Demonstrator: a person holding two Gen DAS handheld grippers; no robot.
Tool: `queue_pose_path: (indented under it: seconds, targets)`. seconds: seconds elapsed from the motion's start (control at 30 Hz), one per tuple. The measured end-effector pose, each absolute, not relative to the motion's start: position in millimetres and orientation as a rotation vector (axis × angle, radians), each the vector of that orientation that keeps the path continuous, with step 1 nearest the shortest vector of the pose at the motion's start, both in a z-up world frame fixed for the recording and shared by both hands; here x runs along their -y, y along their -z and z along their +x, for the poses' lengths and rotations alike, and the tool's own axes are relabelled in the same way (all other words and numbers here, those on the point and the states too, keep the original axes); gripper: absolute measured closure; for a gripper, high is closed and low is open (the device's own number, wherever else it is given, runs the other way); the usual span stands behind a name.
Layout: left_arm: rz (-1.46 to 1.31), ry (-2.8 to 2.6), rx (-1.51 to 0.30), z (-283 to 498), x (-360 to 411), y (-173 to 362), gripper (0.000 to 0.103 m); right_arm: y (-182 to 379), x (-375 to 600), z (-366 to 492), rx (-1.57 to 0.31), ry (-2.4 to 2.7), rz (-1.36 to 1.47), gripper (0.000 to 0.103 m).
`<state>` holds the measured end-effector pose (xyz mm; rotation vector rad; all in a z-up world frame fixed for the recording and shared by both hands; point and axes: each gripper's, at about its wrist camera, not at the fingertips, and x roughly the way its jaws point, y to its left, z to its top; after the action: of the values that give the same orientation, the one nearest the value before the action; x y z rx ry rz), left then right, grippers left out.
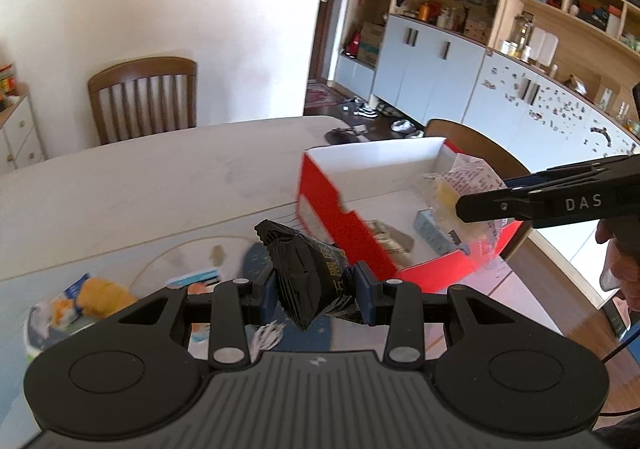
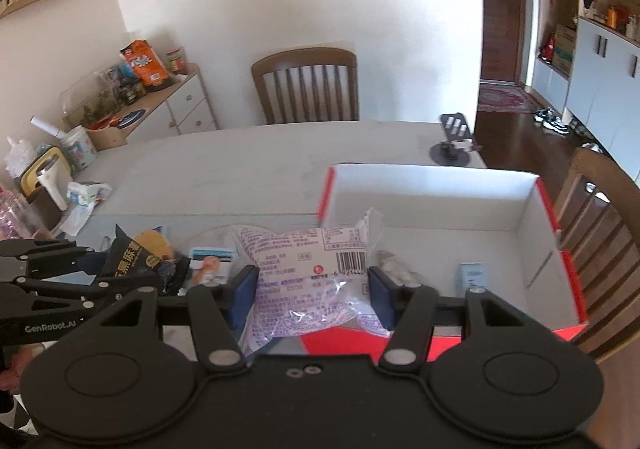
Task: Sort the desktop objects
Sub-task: 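Carry the pink-white bag into the shoebox with the right tool and release it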
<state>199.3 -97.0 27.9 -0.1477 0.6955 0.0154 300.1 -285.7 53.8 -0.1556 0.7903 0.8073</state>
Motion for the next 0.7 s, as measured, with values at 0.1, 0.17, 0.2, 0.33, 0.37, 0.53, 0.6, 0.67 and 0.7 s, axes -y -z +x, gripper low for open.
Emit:
queue_pose_path:
  seconds: [0.1,0.17,0.2,0.33,0.37,0.53,0.6,0.67,0.7]
  targets:
    - [-0.137,0.009,-0.700,214,111,-28,0.065,-53,299,309,-0.790,-0.785,-0.153,0.045]
    - [-0.133,0.030,-0.702,223,121,-28,0.065,-52,307,316,-0.792,-0.772,-0.148,0.045]
    - [-0.127,0.038,-0.702,228,125,-28,0.065,-52,311,320,-0.794,-0.765,-0.145,0.045]
    - [-0.108,0.070,-0.707,245,143,-29,0.065,-51,325,333,-0.796,-0.738,-0.142,0.045]
    - [-0.103,0.077,-0.708,249,147,-29,0.065,-51,328,336,-0.796,-0.733,-0.141,0.045]
    - [-0.078,0.104,-0.716,269,163,-29,0.065,-47,341,352,-0.797,-0.708,-0.139,0.045]
    - [-0.074,0.112,-0.724,278,167,-28,0.065,-45,344,359,-0.803,-0.699,-0.136,0.045]
    - [-0.069,0.122,-0.731,286,172,-25,0.065,-43,346,366,-0.811,-0.692,-0.132,0.045]
    - [-0.066,0.125,-0.734,291,173,-25,0.065,-42,346,370,-0.815,-0.690,-0.132,0.045]
